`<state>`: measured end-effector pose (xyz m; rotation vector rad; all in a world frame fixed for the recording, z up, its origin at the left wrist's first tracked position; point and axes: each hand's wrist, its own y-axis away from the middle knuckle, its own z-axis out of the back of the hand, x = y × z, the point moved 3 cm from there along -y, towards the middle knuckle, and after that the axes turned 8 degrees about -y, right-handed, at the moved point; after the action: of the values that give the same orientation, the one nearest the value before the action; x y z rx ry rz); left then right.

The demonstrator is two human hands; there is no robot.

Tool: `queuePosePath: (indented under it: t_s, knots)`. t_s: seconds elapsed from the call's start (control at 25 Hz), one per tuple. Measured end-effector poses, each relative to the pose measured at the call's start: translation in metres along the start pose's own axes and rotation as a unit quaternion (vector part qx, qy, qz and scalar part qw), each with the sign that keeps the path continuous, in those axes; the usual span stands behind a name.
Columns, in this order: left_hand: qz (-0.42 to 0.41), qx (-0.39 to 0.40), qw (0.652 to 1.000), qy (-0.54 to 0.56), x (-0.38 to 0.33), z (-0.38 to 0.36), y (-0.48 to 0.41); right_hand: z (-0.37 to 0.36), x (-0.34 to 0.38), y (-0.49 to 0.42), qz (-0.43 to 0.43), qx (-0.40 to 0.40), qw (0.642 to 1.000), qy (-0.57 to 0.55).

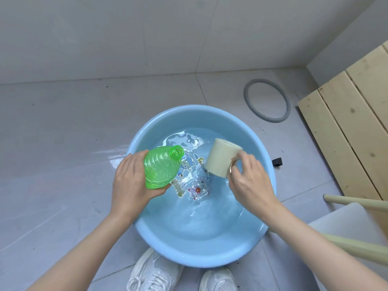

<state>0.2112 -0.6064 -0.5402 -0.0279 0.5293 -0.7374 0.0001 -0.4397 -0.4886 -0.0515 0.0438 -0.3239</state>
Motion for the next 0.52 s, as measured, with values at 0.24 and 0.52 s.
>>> queuePosePath:
  t_s: [0.24, 0.52]
  knots:
    - [-0.003, -0.008, 1.000, 0.010, 0.002, -0.001, 0.000, 0.010, -0.016, -0.043, -0.099, 0.026, 0.995, -0.001]
    - [-0.012, -0.010, 1.000, 0.016, 0.003, -0.002, 0.001, -0.023, -0.006, -0.055, -0.182, 0.149, 0.971, 0.038]
